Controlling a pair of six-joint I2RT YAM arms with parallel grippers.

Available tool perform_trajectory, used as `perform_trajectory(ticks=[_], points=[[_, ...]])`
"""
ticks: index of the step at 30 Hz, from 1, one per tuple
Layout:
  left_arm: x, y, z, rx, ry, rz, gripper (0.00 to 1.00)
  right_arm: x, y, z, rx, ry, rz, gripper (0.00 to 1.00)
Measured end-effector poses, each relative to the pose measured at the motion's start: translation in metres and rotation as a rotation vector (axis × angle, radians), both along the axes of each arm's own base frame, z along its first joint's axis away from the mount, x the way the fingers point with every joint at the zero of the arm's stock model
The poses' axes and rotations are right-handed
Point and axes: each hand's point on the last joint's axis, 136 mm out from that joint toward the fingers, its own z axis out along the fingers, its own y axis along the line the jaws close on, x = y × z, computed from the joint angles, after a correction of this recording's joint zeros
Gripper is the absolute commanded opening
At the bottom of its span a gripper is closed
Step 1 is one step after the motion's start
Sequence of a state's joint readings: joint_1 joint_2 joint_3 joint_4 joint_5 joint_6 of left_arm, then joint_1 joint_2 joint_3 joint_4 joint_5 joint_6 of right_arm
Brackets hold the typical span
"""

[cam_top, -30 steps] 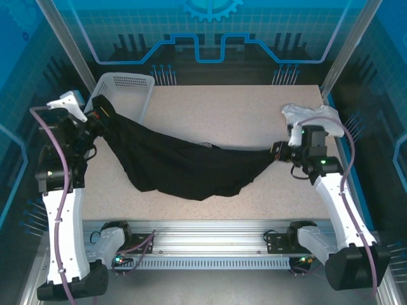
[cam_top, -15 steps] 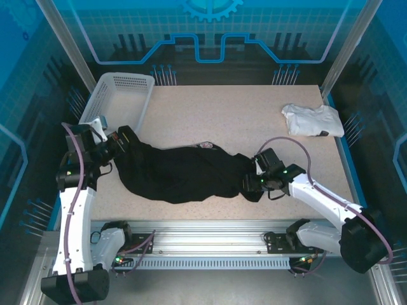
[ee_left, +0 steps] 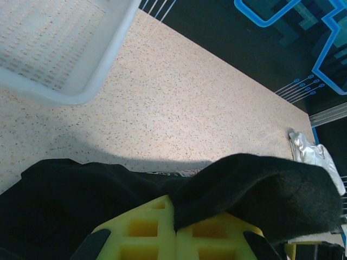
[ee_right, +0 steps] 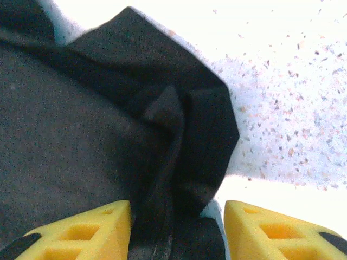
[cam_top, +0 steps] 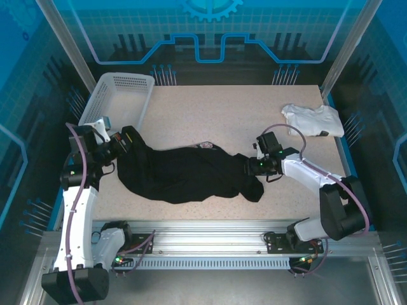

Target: Fold the inside-out t-shirt

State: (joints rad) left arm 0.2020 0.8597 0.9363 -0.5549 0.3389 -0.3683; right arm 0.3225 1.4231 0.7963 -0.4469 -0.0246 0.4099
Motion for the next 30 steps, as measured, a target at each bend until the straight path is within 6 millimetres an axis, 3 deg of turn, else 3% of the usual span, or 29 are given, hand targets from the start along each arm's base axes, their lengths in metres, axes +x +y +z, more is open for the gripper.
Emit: perform_trajectory(ticks=[4,10,19,25,30], points=[[0.002,0.0,-0.002,-0.001,0.001,-0.002,0.0,0.008,0.008,-0.005,0.089,0.019,0.006,0.43],[0.003,-0.001,-0.002,-0.006,0.0,-0.009,0.0,0.011,0.022,-0.015,0.168,0.054,0.029,0.25],[0.004,-0.003,-0.003,-0.016,0.007,-0.022,0.0,0.018,0.022,-0.005,0.172,0.006,0.037,0.31],[0.004,-0.003,-0.003,-0.016,0.007,-0.022,0.0,0.022,0.023,-0.003,0.178,-0.013,0.038,0.11],[0.004,-0.003,-0.003,-0.016,0.007,-0.022,0.0,0.026,0.024,0.009,0.191,-0.055,0.047,0.07]])
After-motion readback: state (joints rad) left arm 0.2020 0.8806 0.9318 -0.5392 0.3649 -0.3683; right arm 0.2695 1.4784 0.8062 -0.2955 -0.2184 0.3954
